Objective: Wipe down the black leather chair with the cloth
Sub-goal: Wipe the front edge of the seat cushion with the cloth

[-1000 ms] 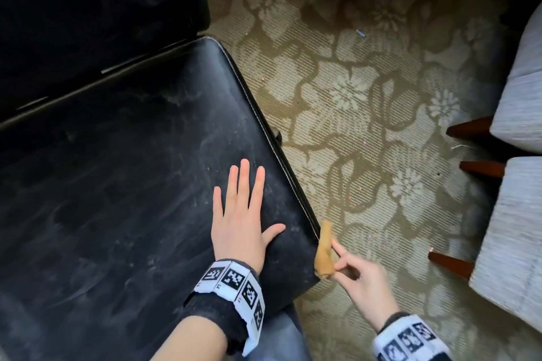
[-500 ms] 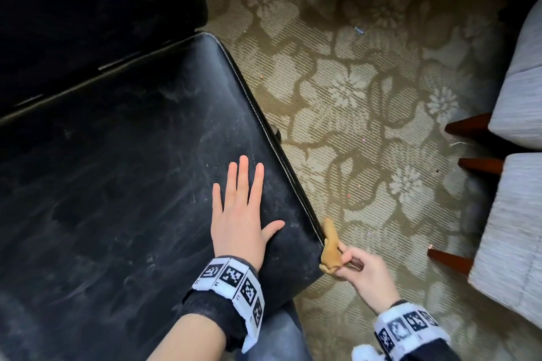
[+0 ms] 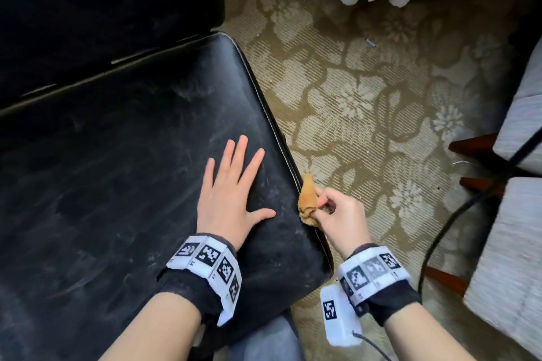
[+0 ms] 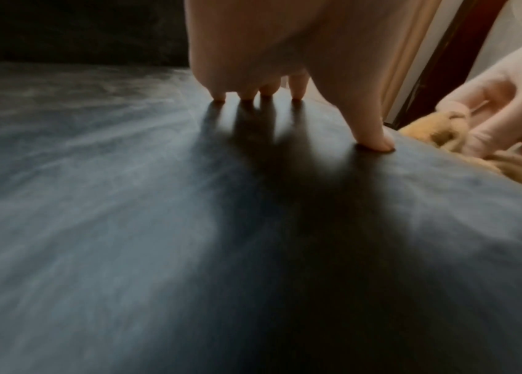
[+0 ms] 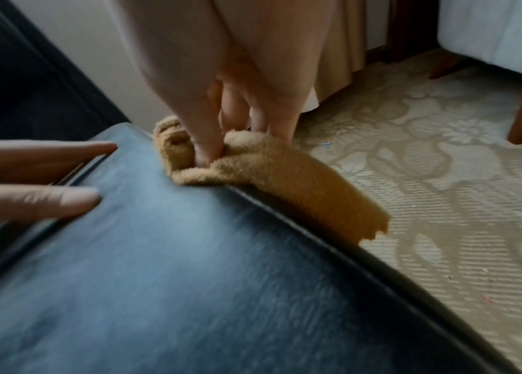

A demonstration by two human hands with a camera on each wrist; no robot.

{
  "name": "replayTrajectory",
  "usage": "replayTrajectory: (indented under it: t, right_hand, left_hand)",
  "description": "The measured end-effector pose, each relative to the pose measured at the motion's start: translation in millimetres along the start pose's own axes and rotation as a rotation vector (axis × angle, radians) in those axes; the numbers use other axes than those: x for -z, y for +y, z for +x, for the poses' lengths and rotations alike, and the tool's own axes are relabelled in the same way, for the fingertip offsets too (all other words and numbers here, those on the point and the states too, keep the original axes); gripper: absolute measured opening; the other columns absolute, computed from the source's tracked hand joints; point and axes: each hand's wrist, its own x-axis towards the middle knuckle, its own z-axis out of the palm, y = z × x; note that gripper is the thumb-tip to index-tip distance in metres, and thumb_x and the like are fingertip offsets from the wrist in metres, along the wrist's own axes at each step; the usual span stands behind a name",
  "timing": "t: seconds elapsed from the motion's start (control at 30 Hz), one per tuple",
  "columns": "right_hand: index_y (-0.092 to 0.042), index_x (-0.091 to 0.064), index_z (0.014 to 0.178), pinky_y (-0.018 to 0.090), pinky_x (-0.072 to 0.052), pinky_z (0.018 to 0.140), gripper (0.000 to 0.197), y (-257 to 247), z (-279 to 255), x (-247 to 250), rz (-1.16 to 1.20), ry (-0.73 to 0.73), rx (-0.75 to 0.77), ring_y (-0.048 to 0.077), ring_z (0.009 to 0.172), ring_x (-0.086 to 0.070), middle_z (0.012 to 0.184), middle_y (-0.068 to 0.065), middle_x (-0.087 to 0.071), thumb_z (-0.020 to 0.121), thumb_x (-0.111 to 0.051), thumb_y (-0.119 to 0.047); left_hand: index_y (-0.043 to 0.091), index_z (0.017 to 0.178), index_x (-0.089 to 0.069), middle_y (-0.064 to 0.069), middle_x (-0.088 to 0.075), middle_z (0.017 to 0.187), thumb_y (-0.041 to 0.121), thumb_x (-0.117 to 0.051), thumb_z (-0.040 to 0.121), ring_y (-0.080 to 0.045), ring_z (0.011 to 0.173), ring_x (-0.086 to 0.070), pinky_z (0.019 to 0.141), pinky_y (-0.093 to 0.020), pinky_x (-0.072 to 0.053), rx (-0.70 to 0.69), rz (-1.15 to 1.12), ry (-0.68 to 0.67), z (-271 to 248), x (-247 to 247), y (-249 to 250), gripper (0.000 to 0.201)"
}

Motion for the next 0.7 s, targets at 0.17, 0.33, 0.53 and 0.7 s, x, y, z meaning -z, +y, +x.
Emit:
replayTrajectory:
  t: [0.17,0.33,0.53,0.7]
  right_hand:
    - [-0.038,-0.036,0.050,0.042,-0.054,0.076,0.058,-12.7,9.4,-9.7,0.015,0.089,0.020,0.033,0.078,-0.065,0.092,0.013,-0.073,0.070,-0.059,0.012]
    - [-0.031,-0.040,0.050,0.025,-0.049,0.067,0.051,-32.5,25.6,-7.9,0.023,0.081,0.034,0.032,0.067,-0.061,0.076,0.014,-0.070,0.070,-0.058,0.013]
    - [-0.027,-0.038,0.050,0.043,-0.053,0.069,0.045,-59.6,54.1,-13.7,-0.002,0.091,0.106,0.037,0.065,-0.059,0.078,0.021,-0.071,0.068,-0.056,0.010]
    - [-0.026,-0.038,0.051,0.039,-0.053,0.067,0.046,-80.9,68.7,-15.7,0.010,0.103,0.167,0.036,0.065,-0.060,0.068,0.020,-0.068,0.068,-0.055,0.013]
  left_hand:
    - [0.031,0.146,0.000,0.005,0.022,0.150,0.063,-0.063,0.068,-0.013,0.141,0.018,0.115,-0.040,0.006,0.101,-0.023,0.014,19.0,18.1,-16.6,0.106]
    - [0.031,0.146,0.000,0.006,0.021,0.149,0.062,-0.063,0.069,-0.012,0.141,0.017,0.115,-0.039,0.005,0.131,-0.071,0.053,19.7,17.6,-21.8,0.105]
    - [0.029,0.146,0.000,0.002,0.017,0.152,0.063,-0.062,0.068,-0.015,0.141,0.014,0.114,-0.040,0.004,0.140,-0.048,0.075,23.8,15.0,-19.5,0.106]
    - [0.024,0.147,-0.012,-0.005,-0.004,0.157,0.064,-0.065,0.063,-0.021,0.143,-0.001,0.112,-0.044,-0.004,0.147,-0.009,0.094,24.2,9.5,-20.5,0.107]
